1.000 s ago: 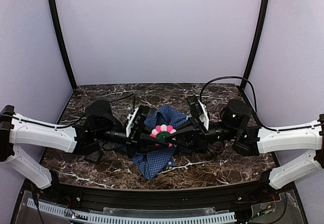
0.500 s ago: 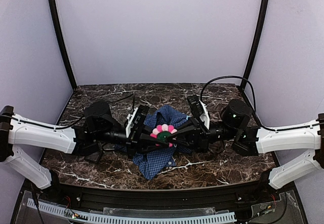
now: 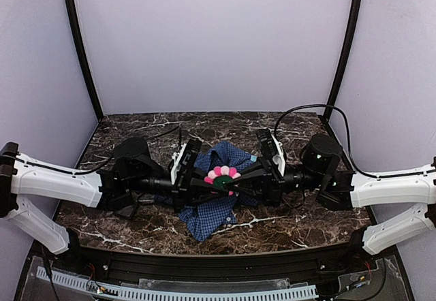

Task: Remove the brooch from the garment
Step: Close the brooch.

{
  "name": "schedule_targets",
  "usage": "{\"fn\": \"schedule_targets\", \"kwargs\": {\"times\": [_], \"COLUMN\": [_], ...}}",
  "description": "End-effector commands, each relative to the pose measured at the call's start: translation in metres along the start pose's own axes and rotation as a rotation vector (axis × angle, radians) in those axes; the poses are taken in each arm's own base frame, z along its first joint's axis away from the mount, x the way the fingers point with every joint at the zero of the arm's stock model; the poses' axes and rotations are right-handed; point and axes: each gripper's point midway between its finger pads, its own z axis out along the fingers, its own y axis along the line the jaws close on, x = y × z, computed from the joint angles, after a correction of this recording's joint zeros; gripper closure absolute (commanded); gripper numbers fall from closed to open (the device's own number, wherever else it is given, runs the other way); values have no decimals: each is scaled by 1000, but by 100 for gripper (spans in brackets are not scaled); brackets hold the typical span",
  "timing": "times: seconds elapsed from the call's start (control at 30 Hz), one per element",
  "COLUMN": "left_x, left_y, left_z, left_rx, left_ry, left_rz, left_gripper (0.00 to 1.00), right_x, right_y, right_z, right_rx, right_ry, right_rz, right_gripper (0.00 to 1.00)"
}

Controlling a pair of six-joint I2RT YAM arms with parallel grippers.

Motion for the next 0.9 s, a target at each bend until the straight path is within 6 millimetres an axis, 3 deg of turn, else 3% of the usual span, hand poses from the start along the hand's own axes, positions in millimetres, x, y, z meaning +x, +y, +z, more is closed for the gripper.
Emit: {"fn": "schedule_targets", "kwargs": {"times": [0.0, 0.27, 0.87], "left_x": [-36, -31, -4], "left_y": [-24, -18, -3], "left_z": [-15, -9, 2], "left_rx": [82, 72, 41], "left_ry": [-83, -58, 126], "left_rz": [91, 58, 96], "left_gripper": [99, 99, 99], "right_x": [-10, -10, 4], "right_y": [-13, -9, -50], "right_z": [-19, -18, -7], "right_rx": [128, 117, 251], "right_ry": [-21, 2, 55], "right_rz": [-95, -130, 23], "right_gripper": [100, 100, 100]}}
